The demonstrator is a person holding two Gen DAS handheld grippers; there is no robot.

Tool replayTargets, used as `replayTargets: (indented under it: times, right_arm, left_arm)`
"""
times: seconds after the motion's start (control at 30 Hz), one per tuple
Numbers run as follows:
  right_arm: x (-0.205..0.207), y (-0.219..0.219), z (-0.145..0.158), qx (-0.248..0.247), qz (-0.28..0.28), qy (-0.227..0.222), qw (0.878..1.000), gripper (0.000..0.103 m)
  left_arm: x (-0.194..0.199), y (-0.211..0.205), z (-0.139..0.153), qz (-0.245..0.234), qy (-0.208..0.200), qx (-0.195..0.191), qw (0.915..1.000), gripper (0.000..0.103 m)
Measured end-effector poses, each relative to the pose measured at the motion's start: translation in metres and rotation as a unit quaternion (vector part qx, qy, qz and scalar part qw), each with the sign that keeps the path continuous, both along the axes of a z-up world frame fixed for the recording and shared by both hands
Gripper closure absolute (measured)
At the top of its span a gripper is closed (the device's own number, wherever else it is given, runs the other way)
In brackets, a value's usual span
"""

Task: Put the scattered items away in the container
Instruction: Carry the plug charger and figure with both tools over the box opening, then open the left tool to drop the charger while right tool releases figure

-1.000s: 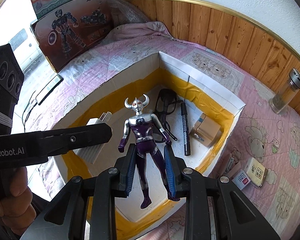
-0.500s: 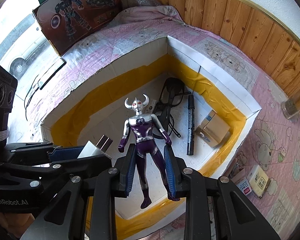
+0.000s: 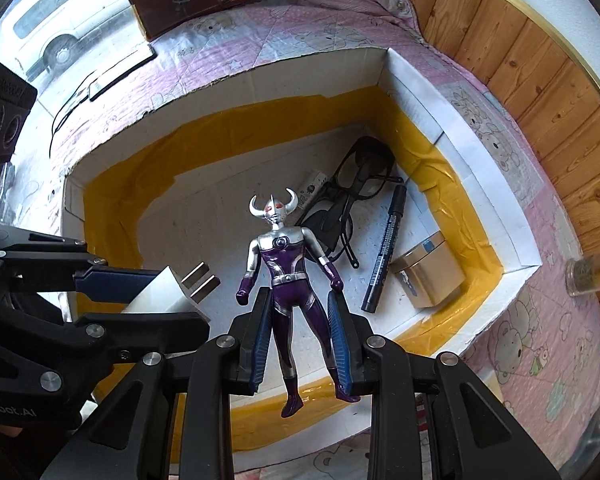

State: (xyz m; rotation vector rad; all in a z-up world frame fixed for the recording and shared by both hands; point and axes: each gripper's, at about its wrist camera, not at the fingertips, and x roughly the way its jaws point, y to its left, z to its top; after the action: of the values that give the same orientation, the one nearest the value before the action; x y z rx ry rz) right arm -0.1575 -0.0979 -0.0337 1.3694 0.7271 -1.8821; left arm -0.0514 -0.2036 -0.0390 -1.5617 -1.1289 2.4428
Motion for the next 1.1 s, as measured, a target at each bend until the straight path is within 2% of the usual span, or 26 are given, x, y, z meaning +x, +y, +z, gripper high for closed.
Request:
replayTargets:
  times: [0.2,0.43,0.67,1.1]
  right_arm:
    - [-0.001,0.000,-0.008,0.030,0.046,0.008,0.998,0.074]
    - [0.003,-0.004,-0.015,0.048,0.098,0.003,0.994,0.074]
    - [0.005,-0.005,-0.018,0.073,0.136,0.016,0.988,0.074]
    - [0.004,-0.006,-0.027,0.093,0.172,0.031,0.980,0.074]
  left_arm:
    - [0.000,-0.006,-0.013,0.007,-0.023,-0.003,0.9997,0.071]
    - [-0.003,0.002,-0.012,0.022,-0.033,-0.007,0.9992,0.071]
    - [-0.015,0.026,-0.012,0.011,-0.043,-0.070,0.9965,0.071]
    - [-0.020,0.023,-0.024,0.018,-0.069,-0.068,0.9951,0.071]
